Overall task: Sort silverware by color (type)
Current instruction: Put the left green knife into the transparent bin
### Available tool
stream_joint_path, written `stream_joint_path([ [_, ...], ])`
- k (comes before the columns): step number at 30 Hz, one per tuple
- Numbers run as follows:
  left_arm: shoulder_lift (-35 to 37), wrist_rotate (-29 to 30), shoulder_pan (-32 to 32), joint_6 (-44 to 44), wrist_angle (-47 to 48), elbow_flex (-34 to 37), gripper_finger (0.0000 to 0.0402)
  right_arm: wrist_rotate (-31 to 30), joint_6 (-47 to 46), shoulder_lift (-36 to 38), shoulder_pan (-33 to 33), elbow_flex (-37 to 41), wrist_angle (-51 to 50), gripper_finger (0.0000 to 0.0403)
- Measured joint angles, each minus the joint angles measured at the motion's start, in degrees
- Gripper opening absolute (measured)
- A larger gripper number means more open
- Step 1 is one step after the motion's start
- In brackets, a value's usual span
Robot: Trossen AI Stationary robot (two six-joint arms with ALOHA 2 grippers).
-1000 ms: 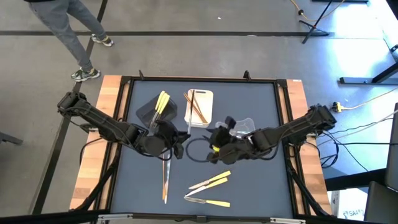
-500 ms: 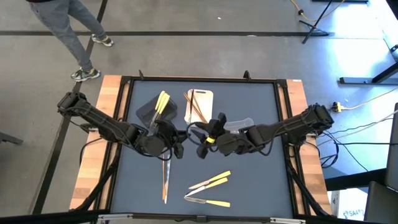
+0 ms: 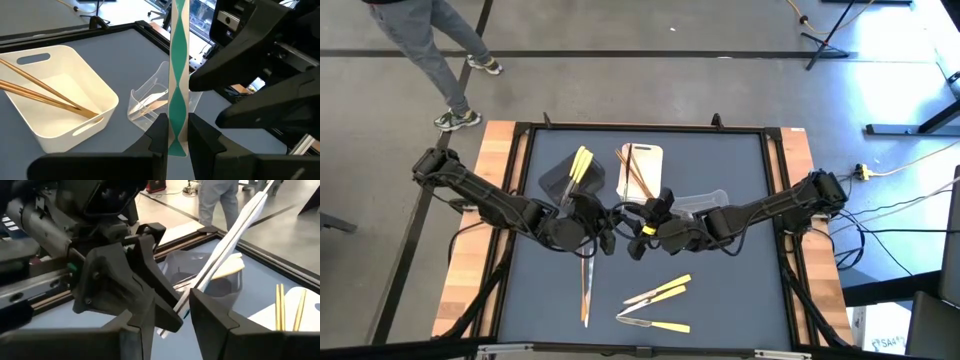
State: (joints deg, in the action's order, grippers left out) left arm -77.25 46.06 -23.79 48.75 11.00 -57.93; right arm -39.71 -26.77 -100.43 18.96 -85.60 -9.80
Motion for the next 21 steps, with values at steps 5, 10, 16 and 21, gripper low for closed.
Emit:
stream_joint_path([
  [5,0.00,0.00,0.00,0.02,0.05,0.00,0.0043,-0.67,-0.02,-0.06,0.04,0.00,0.54,0.0117],
  [10,0.00,-0.19,-0.11,-0.91,0.07,0.00,0.0043,-0.68,-0.02,-0.06,0.11,0.00,0.37,0.0117],
  [16,0.00,0.29,-1.52,-2.75,0.22,0.00,0.0043,-0.19,0.00,-0.04,0.19,0.00,0.35,0.0117],
  [21,0.00,0.49,-2.75,-4.16,0.34,0.02,0.0043,1.74,0.00,-0.02,0.19,-0.01,0.76,0.0117],
])
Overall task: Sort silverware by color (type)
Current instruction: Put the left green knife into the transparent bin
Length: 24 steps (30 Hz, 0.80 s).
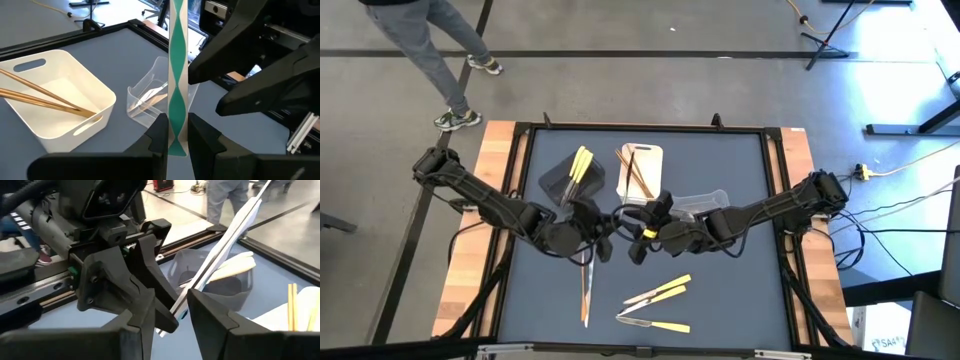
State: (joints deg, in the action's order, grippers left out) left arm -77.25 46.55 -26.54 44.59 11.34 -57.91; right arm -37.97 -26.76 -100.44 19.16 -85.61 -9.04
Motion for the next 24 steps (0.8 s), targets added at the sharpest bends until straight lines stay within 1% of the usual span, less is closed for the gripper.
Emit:
stream_joint_path([
  [6,0.02,0.32,-1.24,-0.70,-0.05,0.00,0.0043,1.50,-0.01,0.02,0.02,0.00,2.23,0.0117],
  [13,0.02,1.14,-2.15,-1.30,-0.09,0.00,0.0043,3.06,-0.06,0.07,0.07,0.00,2.34,0.0117],
  [17,0.02,1.59,-2.15,-1.33,0.10,0.00,0.0043,3.09,-2.74,0.07,0.04,-0.01,2.12,0.0117],
  [24,0.01,1.76,-2.06,-1.47,-0.05,0.00,0.0043,2.61,-3.52,0.09,0.70,-0.29,1.76,0.0117],
])
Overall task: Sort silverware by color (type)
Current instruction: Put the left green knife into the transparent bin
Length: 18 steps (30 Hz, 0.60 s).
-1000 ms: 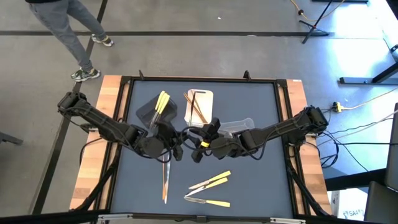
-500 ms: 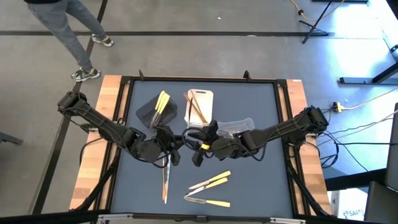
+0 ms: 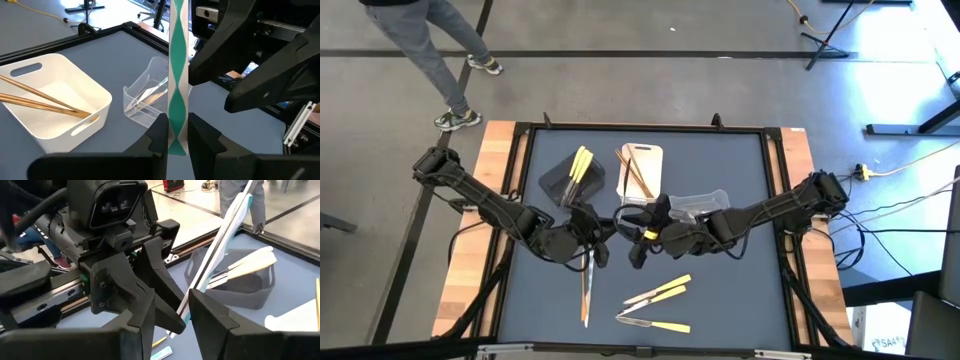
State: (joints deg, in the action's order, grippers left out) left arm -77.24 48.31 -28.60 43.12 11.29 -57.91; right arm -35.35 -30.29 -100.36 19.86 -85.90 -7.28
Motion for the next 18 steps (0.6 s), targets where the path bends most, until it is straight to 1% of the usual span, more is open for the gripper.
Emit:
stream_joint_path([
  [8,0.01,0.57,0.11,0.01,-0.16,0.00,0.0043,0.14,-5.64,0.00,-0.02,-4.39,-7.81,0.0117],
  [14,0.00,0.87,0.13,0.04,0.03,0.00,0.0043,-0.26,-5.87,0.00,-0.04,-6.15,-7.94,0.0117],
  [18,-0.01,0.92,0.13,0.06,0.07,0.00,0.0043,-2.84,-7.12,0.00,-0.04,-6.37,-8.19,0.0117],
])
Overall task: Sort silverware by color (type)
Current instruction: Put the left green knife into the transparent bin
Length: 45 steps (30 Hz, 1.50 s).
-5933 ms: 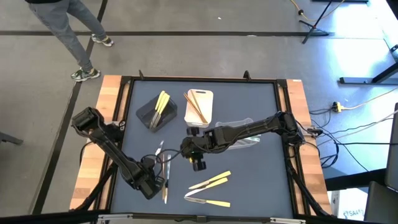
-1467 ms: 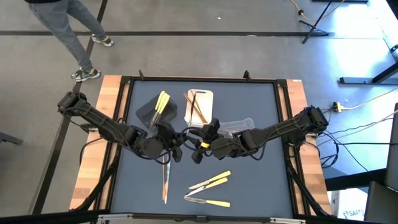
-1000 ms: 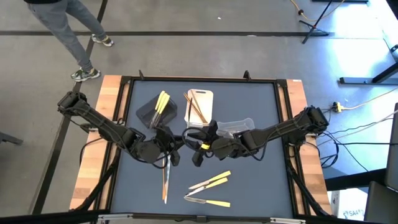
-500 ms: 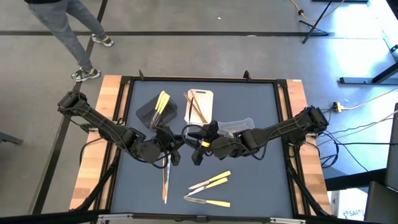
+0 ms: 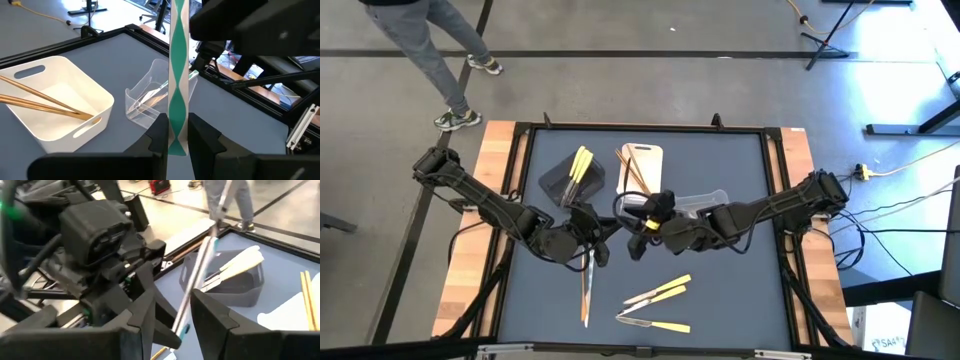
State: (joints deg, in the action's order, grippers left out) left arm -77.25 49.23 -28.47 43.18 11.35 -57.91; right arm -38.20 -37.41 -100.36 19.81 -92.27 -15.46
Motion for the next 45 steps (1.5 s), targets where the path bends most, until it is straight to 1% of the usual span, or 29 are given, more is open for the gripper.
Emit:
stream_joint_path([
  [5,0.00,0.15,0.02,-0.13,0.04,0.00,0.0043,-2.34,-3.11,0.00,0.00,0.00,-2.23,0.0117],
  [7,0.00,0.15,0.02,-0.16,0.05,0.00,0.0043,-2.35,-4.18,0.00,0.00,0.00,-2.43,0.0117],
  [22,0.01,0.20,0.07,-0.26,0.10,0.00,0.0043,-2.38,-4.33,-0.04,0.02,0.02,-1.09,0.0117],
  [26,0.00,0.20,0.07,-0.28,0.13,0.00,0.0043,-3.67,-4.33,-1.34,0.02,0.07,-0.98,0.0117],
  [33,0.00,0.15,0.07,0.14,1.56,-0.02,0.0043,-2.98,-4.14,-2.16,-0.39,0.07,0.57,0.0117],
  [39,0.00,-2.20,0.07,-0.54,1.74,-0.02,0.0043,-1.91,-3.71,-2.19,-0.45,0.09,0.40,0.0117],
  [45,0.00,-3.35,-0.11,-3.30,1.80,-0.02,0.0043,-0.25,-3.72,-2.19,-1.23,0.09,0.41,0.0117],
])
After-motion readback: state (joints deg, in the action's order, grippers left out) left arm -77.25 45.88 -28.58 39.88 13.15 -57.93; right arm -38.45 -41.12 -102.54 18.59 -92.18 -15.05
